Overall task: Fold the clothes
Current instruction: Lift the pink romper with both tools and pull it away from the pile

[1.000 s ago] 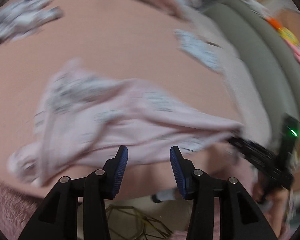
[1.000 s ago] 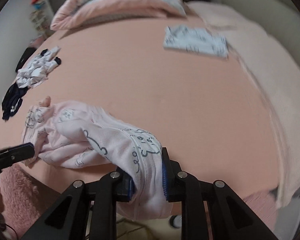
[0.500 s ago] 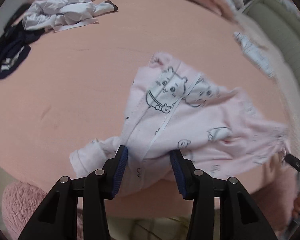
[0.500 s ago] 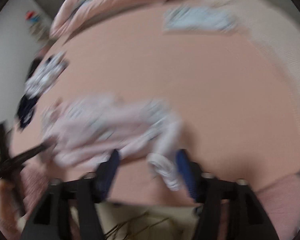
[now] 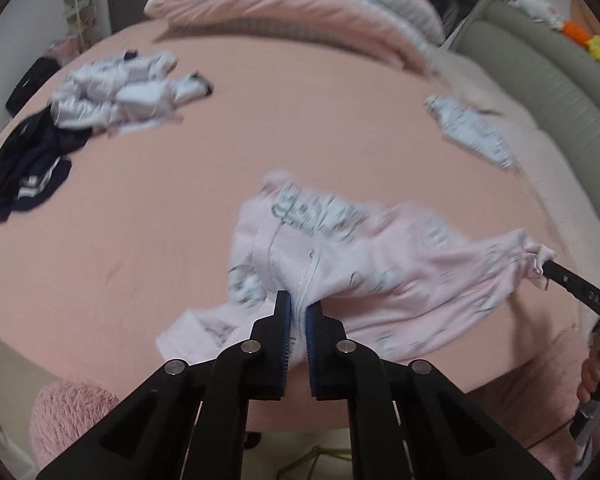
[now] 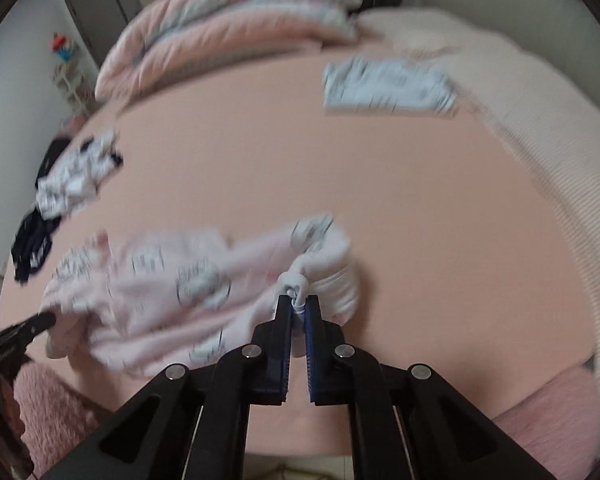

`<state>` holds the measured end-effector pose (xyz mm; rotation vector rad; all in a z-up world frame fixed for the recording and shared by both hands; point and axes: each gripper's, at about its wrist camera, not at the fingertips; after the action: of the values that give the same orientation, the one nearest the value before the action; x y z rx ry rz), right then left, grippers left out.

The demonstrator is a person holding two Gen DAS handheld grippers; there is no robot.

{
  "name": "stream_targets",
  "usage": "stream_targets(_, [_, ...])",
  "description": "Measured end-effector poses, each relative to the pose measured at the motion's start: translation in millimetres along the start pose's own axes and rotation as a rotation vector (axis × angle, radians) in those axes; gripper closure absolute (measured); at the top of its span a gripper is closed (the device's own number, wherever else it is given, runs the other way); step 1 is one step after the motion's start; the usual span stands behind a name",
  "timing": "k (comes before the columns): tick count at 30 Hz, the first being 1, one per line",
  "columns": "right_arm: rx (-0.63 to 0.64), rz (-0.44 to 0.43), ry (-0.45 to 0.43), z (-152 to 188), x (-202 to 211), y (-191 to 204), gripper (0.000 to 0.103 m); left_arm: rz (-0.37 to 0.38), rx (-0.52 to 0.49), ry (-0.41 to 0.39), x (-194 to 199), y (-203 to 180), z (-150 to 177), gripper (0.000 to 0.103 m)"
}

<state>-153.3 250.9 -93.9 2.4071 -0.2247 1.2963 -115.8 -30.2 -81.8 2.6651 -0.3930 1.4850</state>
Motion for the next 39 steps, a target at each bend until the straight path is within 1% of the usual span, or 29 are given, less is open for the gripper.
stream_targets(2, [0.006,0.0,-0.048,-5,20,-10,0.099,0.013,-0.027,-0.032,13,-11,-9,0.097])
stream_targets(3, [0.012,-0.009,-0.054,2,34,-24,0.099,0.023,-0.03,-0.043,19,-16,-9,0.097])
stream_targets(5, [0.016,-0.038,-0.026,4,43,-32,0.098,0.039,-0.037,-0.056,25,-20,-11,0.097])
stream_targets(7, [0.018,-0.048,-0.009,11,43,-32,0.098,0.051,-0.044,-0.063,28,-21,-12,0.097])
stream_targets(8, [0.032,-0.052,0.019,15,36,-29,0.097,0.056,-0.048,-0.067,29,-22,-12,0.097])
stream_targets(9, [0.043,-0.051,0.043,27,41,-32,0.096,0.032,-0.052,-0.069,27,-21,-13,0.097])
stream_targets(10, [0.046,-0.047,0.075,36,37,-33,0.085,0.006,-0.042,-0.064,25,-18,-14,0.097])
stream_targets(11, [0.049,-0.042,0.107,46,33,-34,0.066,0.002,-0.023,-0.045,19,-13,-13,0.097])
stream_targets(13, [0.036,-0.029,0.165,59,19,-37,0.051,0.039,0.059,0.027,4,4,-9,0.096])
stream_targets(14, [0.021,-0.015,0.177,64,12,-39,0.051,0.04,0.082,0.04,1,10,-5,0.095])
stream_targets(15, [0.008,0.001,0.179,69,9,-40,0.051,0.04,0.104,0.053,-1,15,0,0.093])
stream_targets(16, [-0.008,0.025,0.185,71,1,-42,0.047,0.006,0.101,0.059,-3,17,5,0.085])
stream_targets(17, [-0.019,0.041,0.19,73,-4,-43,0.041,-0.02,0.096,0.068,-5,18,10,0.077])
stream_targets(18, [-0.026,0.052,0.201,74,-12,-43,0.038,-0.045,0.092,0.076,-7,18,14,0.057])
stream_targets(19, [-0.033,0.062,0.212,76,-20,-44,0.036,-0.045,0.095,0.078,-10,20,18,0.047])
stream_targets(21, [-0.038,0.08,0.225,77,-33,-43,0.032,-0.035,0.104,0.09,-19,21,22,0.047])
stream_targets(22, [-0.022,0.078,0.214,75,-35,-36,0.03,-0.045,0.101,0.101,-25,21,23,0.047])
stream_targets(23, [-0.006,0.076,0.203,74,-37,-30,0.03,-0.062,0.1,0.109,-30,19,23,0.047])
stream_targets(25, [0.034,0.015,0.211,73,-41,-15,0.032,-0.093,0.073,0.126,-40,13,27,0.047])
stream_targets(26, [0.055,-0.015,0.216,72,-43,-8,0.042,-0.076,0.069,0.136,-44,11,29,0.047])
stream_targets(27, [0.073,-0.01,0.216,73,-45,-3,0.048,-0.06,0.066,0.145,-48,8,31,0.055])
stream_targets(28, [0.091,-0.004,0.217,74,-46,1,0.062,-0.04,0.062,0.151,-48,4,32,0.08])
stream_targets(29, [0.113,0.0,0.205,74,-45,5,0.081,-0.022,0.057,0.156,-49,0,33,0.086])
stream_targets(31, [0.113,-0.028,0.192,74,-39,5,0.092,-0.065,0.011,0.137,-41,-12,32,0.091])
stream_targets(32, [0.104,-0.046,0.177,73,-34,3,0.094,-0.069,-0.009,0.126,-36,-17,30,0.091])
stream_targets(34, [0.113,-0.027,0.151,69,-25,4,0.095,-0.035,-0.023,0.099,-23,-22,25,0.093])
stream_targets(35, [0.125,-0.007,0.111,64,-14,6,0.097,-0.015,-0.026,0.084,-16,-24,22,0.093])
stream_targets(37, [0.152,0.03,0.023,51,8,8,0.097,0.025,-0.033,0.039,4,-28,16,0.093])
stream_targets(39, [0.16,0.038,-0.051,46,29,8,0.098,0.054,-0.039,-0.012,25,-32,10,0.093])
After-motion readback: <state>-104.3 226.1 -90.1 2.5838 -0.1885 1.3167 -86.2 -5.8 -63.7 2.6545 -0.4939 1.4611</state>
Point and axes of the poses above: each gripper's, at about its wrist camera, not at the fingertips, and x roughly against the way its jaws point, y to its left, z to its underside, and after that the axes turned 11 degrees about -x, right-handed
